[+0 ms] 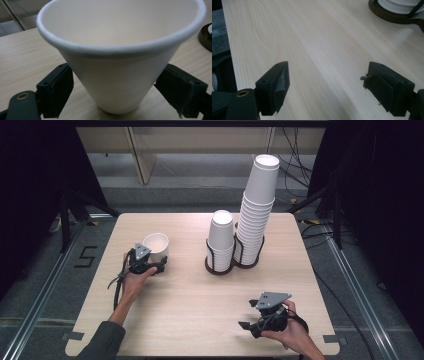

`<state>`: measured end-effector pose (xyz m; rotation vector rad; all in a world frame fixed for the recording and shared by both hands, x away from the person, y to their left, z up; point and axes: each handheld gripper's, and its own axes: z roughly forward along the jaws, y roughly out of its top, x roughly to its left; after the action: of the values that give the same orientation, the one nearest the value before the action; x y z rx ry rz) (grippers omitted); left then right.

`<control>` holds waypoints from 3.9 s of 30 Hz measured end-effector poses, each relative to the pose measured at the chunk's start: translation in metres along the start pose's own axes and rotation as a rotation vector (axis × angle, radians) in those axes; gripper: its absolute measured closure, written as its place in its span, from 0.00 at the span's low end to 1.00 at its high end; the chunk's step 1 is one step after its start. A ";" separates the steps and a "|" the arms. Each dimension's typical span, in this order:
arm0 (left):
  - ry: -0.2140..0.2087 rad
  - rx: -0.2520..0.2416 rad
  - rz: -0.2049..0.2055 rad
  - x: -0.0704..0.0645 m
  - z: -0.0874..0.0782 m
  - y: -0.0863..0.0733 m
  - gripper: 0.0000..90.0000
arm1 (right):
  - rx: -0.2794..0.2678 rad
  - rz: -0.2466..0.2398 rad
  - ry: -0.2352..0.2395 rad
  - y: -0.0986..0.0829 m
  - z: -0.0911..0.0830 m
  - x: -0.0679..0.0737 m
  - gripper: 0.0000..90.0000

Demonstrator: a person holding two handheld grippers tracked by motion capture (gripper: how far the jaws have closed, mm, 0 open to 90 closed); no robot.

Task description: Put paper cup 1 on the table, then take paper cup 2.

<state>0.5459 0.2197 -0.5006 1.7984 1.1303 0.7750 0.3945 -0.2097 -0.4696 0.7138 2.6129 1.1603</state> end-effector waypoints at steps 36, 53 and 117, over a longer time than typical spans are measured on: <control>-0.136 -0.143 -0.085 -0.058 -0.117 -0.011 0.16 | -0.040 0.046 -0.025 -0.001 -0.009 -0.006 0.22; -0.223 -0.154 -0.020 -0.094 -0.145 -0.034 0.16 | -0.054 0.072 -0.051 -0.003 -0.012 -0.010 0.22; -0.313 -0.116 0.042 -0.127 -0.155 -0.053 0.16 | -0.415 0.260 -0.339 0.146 -0.110 -0.121 0.17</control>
<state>0.3463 0.1674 -0.4866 1.7759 0.8292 0.5462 0.5103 -0.2575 -0.2896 1.0645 1.9616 1.4435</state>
